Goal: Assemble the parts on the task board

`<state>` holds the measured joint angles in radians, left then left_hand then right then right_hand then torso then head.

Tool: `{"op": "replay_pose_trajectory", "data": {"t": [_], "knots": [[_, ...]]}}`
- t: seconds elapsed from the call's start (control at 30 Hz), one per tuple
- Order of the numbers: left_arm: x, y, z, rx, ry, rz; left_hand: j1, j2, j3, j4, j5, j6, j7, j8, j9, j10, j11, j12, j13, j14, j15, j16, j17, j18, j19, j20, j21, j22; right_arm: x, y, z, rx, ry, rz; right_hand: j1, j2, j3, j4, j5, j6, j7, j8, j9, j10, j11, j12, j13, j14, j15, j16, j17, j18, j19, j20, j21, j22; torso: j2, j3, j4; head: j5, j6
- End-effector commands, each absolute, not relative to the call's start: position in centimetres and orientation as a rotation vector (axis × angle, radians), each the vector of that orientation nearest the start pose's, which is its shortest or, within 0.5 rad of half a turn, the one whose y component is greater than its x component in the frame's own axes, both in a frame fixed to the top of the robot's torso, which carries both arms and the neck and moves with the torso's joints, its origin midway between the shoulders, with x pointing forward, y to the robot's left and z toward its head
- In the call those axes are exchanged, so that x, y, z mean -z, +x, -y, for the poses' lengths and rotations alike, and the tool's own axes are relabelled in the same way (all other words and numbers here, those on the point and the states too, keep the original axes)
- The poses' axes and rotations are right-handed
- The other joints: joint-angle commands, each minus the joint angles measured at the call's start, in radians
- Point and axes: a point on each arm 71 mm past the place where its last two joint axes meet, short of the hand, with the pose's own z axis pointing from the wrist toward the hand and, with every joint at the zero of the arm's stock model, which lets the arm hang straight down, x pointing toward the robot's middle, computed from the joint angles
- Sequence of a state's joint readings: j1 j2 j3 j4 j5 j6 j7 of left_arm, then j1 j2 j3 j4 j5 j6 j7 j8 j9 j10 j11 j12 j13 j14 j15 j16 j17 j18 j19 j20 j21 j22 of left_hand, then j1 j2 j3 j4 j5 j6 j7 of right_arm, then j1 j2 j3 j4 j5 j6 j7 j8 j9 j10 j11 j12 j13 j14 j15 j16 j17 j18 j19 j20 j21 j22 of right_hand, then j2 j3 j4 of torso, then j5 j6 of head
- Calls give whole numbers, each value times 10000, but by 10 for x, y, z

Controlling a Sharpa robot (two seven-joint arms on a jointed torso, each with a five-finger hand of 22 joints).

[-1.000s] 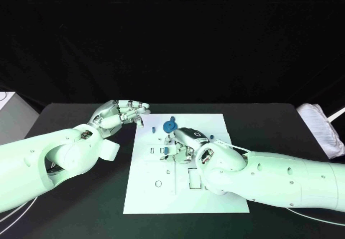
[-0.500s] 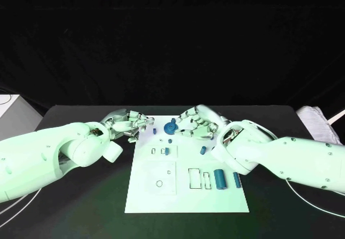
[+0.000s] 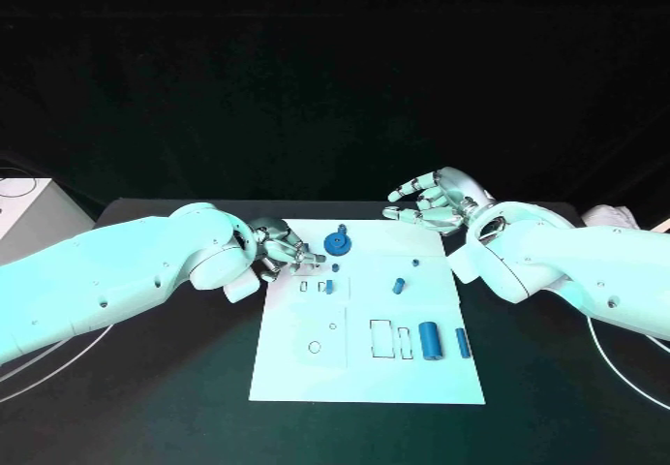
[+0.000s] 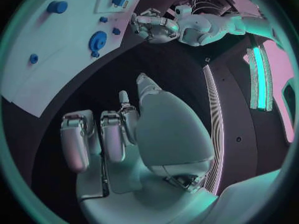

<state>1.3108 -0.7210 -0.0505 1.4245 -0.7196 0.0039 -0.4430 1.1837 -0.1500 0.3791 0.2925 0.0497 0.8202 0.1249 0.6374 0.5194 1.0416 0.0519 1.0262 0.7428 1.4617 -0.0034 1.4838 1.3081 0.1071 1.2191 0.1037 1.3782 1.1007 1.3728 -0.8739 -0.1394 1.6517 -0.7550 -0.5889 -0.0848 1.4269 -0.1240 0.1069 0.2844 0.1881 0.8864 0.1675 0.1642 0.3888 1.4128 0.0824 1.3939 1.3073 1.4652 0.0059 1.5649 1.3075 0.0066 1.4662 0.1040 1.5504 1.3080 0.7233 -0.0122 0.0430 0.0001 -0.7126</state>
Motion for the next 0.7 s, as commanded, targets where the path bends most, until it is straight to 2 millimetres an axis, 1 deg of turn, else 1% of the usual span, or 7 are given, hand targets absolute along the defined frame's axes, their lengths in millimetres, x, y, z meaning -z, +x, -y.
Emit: {"op": "replay_pose_trajectory", "data": {"t": [0.03, 0.17, 0.2, 0.33, 0.37, 0.6, 0.7], "knots": [[183, 513, -176, 5245, -3937, -22857, -168, -33, -122, 4, 12, -104, 13, 57, 41, -99, 18, -57, -45, 204, -29, -17, 705, -61, 51, -16, 44, -12, 131, 484, 203, -9131, 5618, -15797, -123, -8, 18, 18, 141, 10, -6, 34, 2, -53, 9, -61, 1028, 1056, 35, 59, 2633, -2, 924, 83, -35, 2468, -32, 30, 6, 22, -71], [182, 516, -169, 4883, -3468, -22898, -344, -30, -215, 8, 11, -122, 3, 128, 112, -144, 15, -73, -93, 200, -29, -29, 701, -59, 44, -12, 38, -22, 131, 485, 205, -8938, 5629, -15780, -135, -17, 20, 17, 198, 7, -6, 37, 1, -57, 9, -64, 1024, 1056, 34, 59, 2633, 0, 920, 83, -43, 2463, -25, 25, -22, 44, -76], [182, 517, -167, 4791, -3325, -22934, -421, -33, -262, 10, 11, -131, 0, 156, 142, -154, 13, -71, -102, 205, -30, -27, 713, -60, 48, -12, 39, -17, 131, 486, 206, -8894, 5620, -15781, -135, -17, 20, 17, 198, 7, -6, 37, 1, -57, 9, -64, 1024, 1056, 34, 59, 2633, 0, 920, 83, -43, 2463, -23, 30, -25, 50, -80], [182, 518, -160, 4588, -2924, -23052, -599, -31, -384, 13, 11, -151, -10, 226, 220, -202, 9, -92, -159, 201, -33, -35, 714, -64, 59, -12, 43, 0, 131, 486, 206, -8810, 5593, -15784, -139, -19, 20, 18, 209, 5, -6, 37, 1, -70, 9, -78, 1012, 1056, 34, 59, 2633, 0, 920, 83, -43, 2463, -9, 33, -12, 52, -95], [182, 519, -158, 4546, -2825, -23082, -628, -30, -406, 13, 12, -156, -11, 236, 232, -211, 8, -96, -169, 201, -33, -35, 716, -64, 57, -12, 42, -3, 131, 486, 206, -8795, 5588, -15786, -139, -19, 20, 18, 209, 5, -6, 37, 1, -70, 9, -78, 1012, 1056, 34, 59, 2633, 0, 920, 83, -43, 2463, -7, 27, -8, 48, -103], [182, 519, -144, 4484, -2242, -23287, -873, -2, -640, 11, 13, -164, -40, 374, 383, -184, -12, -29, -127, 206, -47, -37, 738, -69, 72, -18, 50, 23, 131, 487, 206, -8722, 5525, -15844, -171, -31, 12, 29, 245, -7, -3, 34, -2, -91, 11, -100, 992, 1056, 35, 59, 2633, 6, 910, 83, -64, 2449, 0, 22, -27, 66, -171], [182, 518, -138, 4550, -2066, -23385, -881, 2, -652, 11, 14, -161, -43, 384, 394, -206, -14, -49, -161, 197, -49, -47, 720, -68, 68, -19, 48, 18, 131, 487, 205, -8680, 5489, -15877, -171, -31, 12, 29, 245, -7, -3, 34, -2, -91, 11, -100, 992, 1056, 35, 59, 2633, 6, 910, 83, -64, 2449, 2, 19, -25, 40, -184]]}}
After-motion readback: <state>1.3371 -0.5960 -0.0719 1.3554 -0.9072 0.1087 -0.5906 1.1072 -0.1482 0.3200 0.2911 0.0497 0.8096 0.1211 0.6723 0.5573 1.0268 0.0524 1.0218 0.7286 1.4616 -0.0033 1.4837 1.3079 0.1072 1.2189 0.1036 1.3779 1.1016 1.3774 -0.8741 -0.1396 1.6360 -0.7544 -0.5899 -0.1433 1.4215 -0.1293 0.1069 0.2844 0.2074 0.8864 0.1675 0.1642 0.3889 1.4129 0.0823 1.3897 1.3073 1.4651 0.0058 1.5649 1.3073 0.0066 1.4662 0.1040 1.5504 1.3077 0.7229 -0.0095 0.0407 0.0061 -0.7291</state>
